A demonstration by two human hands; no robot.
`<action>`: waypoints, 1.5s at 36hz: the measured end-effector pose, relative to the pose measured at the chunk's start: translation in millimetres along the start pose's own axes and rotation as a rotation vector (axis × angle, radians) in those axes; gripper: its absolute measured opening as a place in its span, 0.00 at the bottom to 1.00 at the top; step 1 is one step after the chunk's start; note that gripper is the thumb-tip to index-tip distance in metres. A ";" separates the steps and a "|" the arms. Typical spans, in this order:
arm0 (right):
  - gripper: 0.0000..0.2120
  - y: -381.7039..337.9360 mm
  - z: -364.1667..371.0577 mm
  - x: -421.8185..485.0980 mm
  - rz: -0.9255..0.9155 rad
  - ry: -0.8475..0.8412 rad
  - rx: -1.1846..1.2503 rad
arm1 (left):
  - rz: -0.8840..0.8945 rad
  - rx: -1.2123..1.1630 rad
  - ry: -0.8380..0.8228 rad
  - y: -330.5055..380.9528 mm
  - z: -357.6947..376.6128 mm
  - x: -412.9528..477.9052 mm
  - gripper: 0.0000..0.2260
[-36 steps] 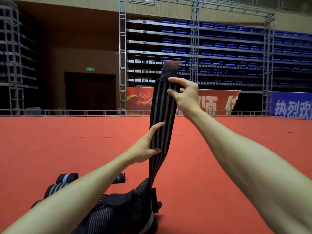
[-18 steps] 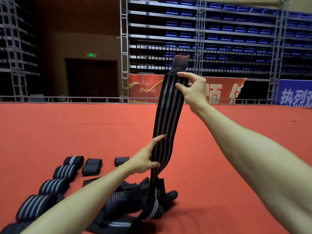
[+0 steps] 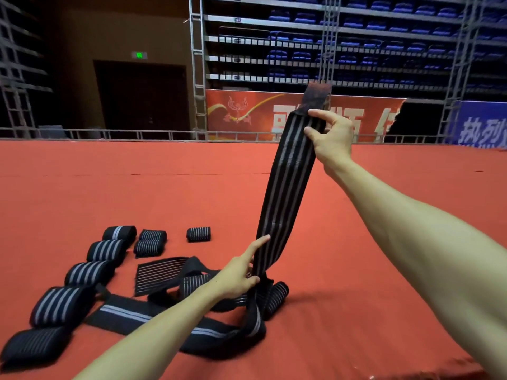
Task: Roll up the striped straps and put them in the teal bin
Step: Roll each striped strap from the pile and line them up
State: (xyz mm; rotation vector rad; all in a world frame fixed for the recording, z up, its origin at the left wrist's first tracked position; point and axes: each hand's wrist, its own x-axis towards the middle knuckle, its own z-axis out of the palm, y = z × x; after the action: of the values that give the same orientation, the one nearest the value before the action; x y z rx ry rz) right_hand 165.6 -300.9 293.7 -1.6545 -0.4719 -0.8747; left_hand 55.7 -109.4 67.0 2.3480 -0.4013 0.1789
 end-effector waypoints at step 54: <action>0.23 38.3 100.1 -108.1 0.021 -0.441 0.084 | -0.077 -0.326 0.394 -10.9 -104.3 -13.9 0.33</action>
State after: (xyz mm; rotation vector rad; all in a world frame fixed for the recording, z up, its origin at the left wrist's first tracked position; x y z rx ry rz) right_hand 152.9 -200.8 179.7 -1.7725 -0.7798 -0.4618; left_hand 45.0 -26.3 131.7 1.9455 -0.1326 0.4910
